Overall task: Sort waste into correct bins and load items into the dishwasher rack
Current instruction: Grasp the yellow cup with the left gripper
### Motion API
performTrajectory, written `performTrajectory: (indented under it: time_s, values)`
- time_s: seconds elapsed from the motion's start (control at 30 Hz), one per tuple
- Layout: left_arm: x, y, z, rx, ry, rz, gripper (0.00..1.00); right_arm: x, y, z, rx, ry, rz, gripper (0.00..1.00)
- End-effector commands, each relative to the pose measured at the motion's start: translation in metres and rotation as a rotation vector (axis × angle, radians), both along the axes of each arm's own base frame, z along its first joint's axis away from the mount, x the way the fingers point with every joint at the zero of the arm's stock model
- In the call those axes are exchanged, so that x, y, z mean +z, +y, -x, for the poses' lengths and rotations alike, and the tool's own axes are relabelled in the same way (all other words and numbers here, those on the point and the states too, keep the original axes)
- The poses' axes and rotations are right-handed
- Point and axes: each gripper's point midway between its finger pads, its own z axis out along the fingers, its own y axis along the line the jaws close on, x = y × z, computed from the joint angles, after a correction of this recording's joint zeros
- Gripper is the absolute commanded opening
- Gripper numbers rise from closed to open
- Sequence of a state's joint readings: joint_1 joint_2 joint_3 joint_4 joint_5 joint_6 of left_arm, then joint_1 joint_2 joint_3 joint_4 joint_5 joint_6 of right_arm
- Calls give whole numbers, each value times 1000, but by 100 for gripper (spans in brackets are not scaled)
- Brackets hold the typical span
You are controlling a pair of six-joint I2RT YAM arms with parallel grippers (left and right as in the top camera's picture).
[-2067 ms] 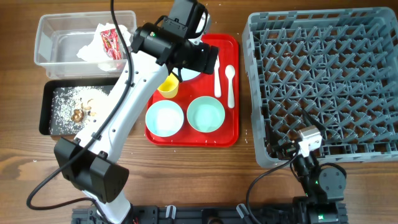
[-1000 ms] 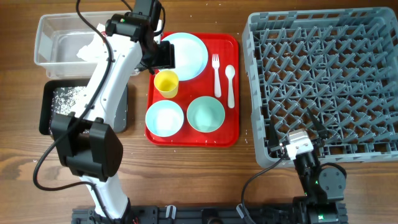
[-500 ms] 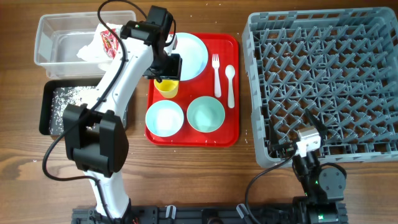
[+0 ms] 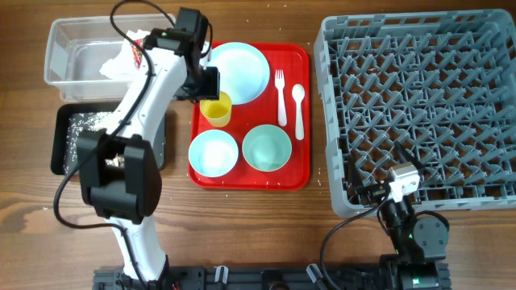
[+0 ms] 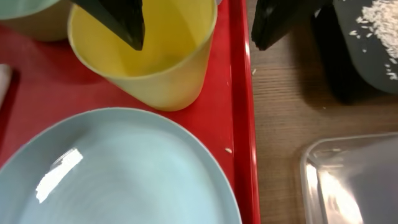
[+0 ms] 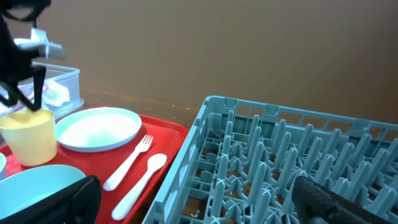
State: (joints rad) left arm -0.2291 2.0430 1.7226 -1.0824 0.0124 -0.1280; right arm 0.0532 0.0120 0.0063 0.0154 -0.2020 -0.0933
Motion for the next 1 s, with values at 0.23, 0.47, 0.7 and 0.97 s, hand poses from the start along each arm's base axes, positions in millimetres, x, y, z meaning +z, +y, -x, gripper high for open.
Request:
performTrajectory:
  time_s: [0.23,0.47,0.7,0.97]
  values:
    - [-21,0,2,36,37,-6,45,1,2,1,13,-1,-18,100]
    - [-37,1,5,37,77,-15,4,1,2,1,13,-1,-17,100]
    - [-30,-13,7,54,83,70,4,9,-4,0,-20,10,-133,100]
    - [33,-40,1,-15,-7,239,4,57,-5,2,-31,92,-244,100]
